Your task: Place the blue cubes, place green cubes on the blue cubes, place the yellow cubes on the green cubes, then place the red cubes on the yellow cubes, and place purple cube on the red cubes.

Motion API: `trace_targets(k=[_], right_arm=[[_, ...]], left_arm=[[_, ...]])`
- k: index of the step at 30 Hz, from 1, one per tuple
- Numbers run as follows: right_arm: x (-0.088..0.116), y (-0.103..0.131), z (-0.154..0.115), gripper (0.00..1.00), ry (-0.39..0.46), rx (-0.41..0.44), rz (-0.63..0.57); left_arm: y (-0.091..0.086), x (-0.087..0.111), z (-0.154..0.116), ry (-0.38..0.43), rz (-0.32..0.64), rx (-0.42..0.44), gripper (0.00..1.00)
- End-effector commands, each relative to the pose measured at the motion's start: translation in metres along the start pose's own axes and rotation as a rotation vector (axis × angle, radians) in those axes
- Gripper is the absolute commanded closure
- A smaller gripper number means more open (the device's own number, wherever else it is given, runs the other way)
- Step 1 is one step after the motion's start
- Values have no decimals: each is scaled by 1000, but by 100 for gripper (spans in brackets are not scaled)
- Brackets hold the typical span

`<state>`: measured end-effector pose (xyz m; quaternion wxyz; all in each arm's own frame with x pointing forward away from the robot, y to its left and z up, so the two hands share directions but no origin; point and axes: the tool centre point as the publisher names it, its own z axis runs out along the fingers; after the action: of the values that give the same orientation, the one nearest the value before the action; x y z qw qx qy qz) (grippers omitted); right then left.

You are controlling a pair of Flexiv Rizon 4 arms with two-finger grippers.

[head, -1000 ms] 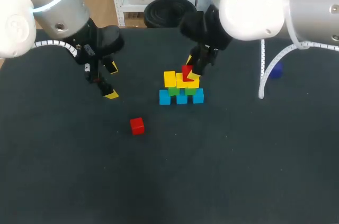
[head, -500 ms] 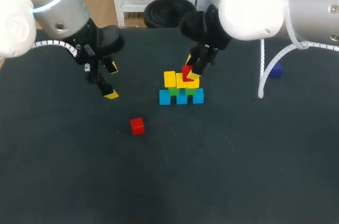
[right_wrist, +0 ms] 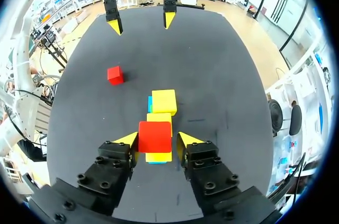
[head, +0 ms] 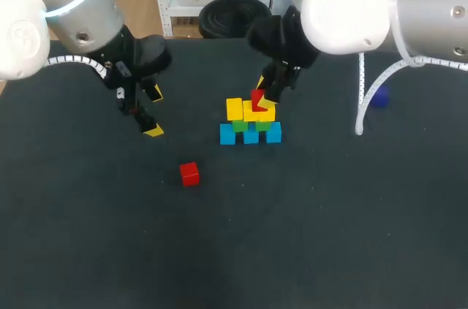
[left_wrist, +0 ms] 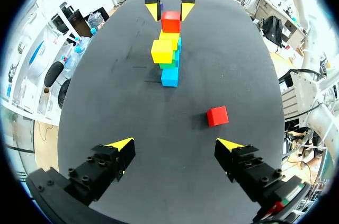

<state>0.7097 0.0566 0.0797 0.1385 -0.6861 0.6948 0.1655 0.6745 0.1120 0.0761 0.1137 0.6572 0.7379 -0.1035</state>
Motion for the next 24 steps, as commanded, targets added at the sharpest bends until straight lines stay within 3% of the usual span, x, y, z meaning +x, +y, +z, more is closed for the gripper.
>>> trace_targets(k=[1, 24], right_arm=[[0, -1, 0, 56, -2, -3, -2], [0, -2, 2, 56, -5, -6, -2]], left_arm=[[0, 1, 0, -3, 2, 1, 0], [0, 1, 0, -3, 2, 1, 0]])
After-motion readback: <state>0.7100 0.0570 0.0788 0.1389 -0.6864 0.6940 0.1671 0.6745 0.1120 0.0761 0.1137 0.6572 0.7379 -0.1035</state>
